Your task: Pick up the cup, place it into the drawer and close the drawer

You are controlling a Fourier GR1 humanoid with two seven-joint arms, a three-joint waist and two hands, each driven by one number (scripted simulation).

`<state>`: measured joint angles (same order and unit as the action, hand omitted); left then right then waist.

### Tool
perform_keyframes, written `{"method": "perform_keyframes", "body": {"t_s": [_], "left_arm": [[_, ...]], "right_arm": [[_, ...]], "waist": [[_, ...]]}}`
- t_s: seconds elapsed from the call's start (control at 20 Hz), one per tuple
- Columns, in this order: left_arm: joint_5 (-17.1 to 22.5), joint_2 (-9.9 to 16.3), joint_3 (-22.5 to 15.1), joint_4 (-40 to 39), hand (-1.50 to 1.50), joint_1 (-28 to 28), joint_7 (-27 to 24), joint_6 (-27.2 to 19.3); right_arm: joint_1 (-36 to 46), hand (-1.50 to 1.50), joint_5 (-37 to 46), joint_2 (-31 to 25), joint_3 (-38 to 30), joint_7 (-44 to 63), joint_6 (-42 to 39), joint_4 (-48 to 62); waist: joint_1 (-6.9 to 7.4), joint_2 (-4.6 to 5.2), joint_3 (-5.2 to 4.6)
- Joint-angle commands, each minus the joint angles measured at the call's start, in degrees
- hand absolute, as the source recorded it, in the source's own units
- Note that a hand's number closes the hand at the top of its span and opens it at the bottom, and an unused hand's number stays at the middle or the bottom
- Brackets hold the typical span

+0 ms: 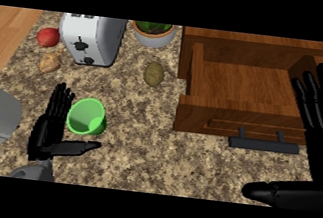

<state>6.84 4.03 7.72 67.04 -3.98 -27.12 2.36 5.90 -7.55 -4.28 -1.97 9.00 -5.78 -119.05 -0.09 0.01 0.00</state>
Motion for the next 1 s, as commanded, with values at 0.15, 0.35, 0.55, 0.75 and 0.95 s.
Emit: {"method": "perform_keyframes", "body": {"t_s": [0.15, 0.35, 0.55, 0.75, 0.95], "left_arm": [[1.55, 1.54, 3.26, -9.96, -1.5, -2.91, -7.04, 1.54], [1.16, 2.46, 2.99, -13.34, -1.5, -4.3, -8.3, 2.19], [-0.04, 1.35, 2.79, -20.67, -1.5, -6.44, -12.88, 1.11], [0.27, 4.78, 5.31, -31.06, -1.5, -9.36, -20.41, 5.35], [0.29, 2.41, 3.22, -27.05, -1.5, -11.51, -16.16, 2.7]], "right_arm": [[3.99, -1.5, -1.08, -1.19, -1.62, 1.7, -0.09, 2.36], [-0.26, -1.5, 0.06, -0.48, 0.74, 2.48, -0.73, -1.8], [0.61, -1.5, -0.78, -0.62, -1.05, -1.42, -1.83, 2.56], [3.76, -1.5, 1.42, 0.12, 1.5, 5.25, 1.79, -1.15], [1.08, -1.5, 2.44, 1.18, 1.69, -1.28, 0.32, 2.91]], "waist": [[0.05, 0.01, -0.02], [-0.01, -0.02, -0.01], [-0.01, 0.01, -0.01], [-0.11, 0.06, -0.05], [0.01, 0.0, -0.01]]}}
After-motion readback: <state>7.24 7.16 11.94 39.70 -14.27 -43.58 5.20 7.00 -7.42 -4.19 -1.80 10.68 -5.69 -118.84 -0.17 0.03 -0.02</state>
